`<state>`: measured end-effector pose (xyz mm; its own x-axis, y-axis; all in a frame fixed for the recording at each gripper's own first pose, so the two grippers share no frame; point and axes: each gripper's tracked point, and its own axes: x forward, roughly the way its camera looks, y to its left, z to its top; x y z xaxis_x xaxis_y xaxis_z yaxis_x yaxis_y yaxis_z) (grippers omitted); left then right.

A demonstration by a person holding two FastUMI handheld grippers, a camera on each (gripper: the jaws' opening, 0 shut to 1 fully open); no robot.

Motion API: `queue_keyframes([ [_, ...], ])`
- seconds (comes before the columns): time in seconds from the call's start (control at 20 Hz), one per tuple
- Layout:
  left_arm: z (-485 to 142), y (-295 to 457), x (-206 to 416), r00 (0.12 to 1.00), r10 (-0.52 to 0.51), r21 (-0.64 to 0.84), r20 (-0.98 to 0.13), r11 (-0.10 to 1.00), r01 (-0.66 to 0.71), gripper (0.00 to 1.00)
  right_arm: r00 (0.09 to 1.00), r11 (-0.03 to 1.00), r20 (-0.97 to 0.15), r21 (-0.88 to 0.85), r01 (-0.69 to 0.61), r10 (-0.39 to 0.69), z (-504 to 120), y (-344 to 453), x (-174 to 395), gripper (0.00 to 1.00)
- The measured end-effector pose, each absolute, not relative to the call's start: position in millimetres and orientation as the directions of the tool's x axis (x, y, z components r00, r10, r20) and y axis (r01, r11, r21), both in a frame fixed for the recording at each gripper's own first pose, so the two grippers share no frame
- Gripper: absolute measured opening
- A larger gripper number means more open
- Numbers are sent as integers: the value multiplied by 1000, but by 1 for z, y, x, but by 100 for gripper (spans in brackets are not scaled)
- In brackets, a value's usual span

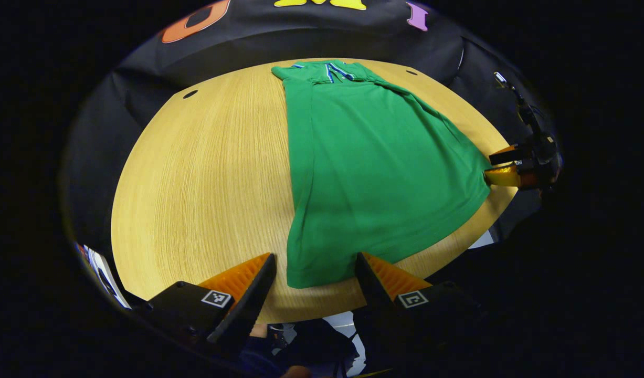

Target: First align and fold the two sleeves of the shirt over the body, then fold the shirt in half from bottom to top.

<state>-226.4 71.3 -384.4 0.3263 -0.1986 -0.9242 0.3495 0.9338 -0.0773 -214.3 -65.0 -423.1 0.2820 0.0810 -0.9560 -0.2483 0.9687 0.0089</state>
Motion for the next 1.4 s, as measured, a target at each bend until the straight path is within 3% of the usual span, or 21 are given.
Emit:
queue_keyframes([
  [0.15,-385,67,-226,318,-195,-80,-928,936,342,93,299,971,-950,18,-236,91,-423,-62,-212,56],
  [0.25,-384,58,-225,302,-215,-91,-929,922,377,80,303,975,-948,36,-218,102,-424,-60,-211,29],
  [0.3,-382,53,-225,306,-229,-98,-924,917,387,59,299,976,-949,35,-217,100,-424,-60,-211,15],
  [0.4,-383,48,-223,314,-244,-109,-918,914,390,17,289,972,-952,33,-234,102,-422,-57,-210,14],
  [0.45,-383,46,-222,311,-259,-130,-914,915,381,11,280,971,-955,33,-238,101,-422,-56,-210,4],
  [0.5,-381,41,-223,303,-295,-177,-906,916,360,6,262,968,-958,51,-246,117,-421,-52,-211,7],
  [0.6,-377,43,-225,298,-316,-221,-901,925,310,4,246,967,-958,90,-238,149,-419,-47,-211,1],
  [0.8,-362,47,-224,296,-344,-255,-891,919,301,4,241,970,-952,139,-198,186,-406,-46,-208,4],
  [1.4,-298,33,-154,399,-428,-303,-811,891,339,4,369,973,-903,173,-152,219,-347,-56,-145,4],
])
